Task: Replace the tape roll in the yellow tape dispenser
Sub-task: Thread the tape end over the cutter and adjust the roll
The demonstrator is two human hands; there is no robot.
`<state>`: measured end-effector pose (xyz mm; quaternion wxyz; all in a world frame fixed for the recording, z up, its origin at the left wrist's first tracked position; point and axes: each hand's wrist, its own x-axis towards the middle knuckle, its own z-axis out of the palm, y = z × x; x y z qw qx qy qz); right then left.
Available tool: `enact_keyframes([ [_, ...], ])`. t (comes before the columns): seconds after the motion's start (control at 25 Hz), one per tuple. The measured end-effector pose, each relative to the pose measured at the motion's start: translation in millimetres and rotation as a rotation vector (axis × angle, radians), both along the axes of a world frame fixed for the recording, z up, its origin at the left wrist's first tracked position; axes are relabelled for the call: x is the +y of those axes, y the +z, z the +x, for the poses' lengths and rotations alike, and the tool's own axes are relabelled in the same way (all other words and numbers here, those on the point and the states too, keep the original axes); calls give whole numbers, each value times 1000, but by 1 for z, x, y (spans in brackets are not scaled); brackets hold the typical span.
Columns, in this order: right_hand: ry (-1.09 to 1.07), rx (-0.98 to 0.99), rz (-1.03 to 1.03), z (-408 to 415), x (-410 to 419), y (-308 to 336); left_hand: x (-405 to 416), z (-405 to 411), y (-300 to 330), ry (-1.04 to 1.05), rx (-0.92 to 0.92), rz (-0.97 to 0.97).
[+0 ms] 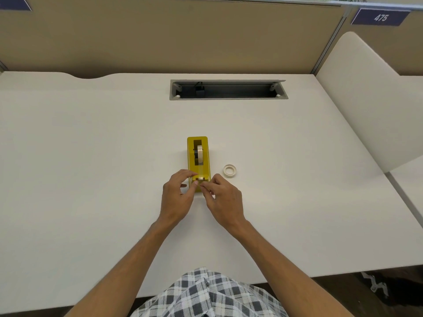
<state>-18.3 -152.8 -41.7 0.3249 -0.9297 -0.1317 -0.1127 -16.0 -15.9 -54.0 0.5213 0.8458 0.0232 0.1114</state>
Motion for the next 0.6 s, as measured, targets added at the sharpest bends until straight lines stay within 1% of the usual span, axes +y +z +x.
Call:
enact_keyframes([
  [0.28, 3, -26, 4, 1, 1, -4, 2, -2, -2, -20, 9, 25],
  [0.6, 7, -5, 13, 3, 0, -5, 3, -2, -3, -38, -6, 54],
])
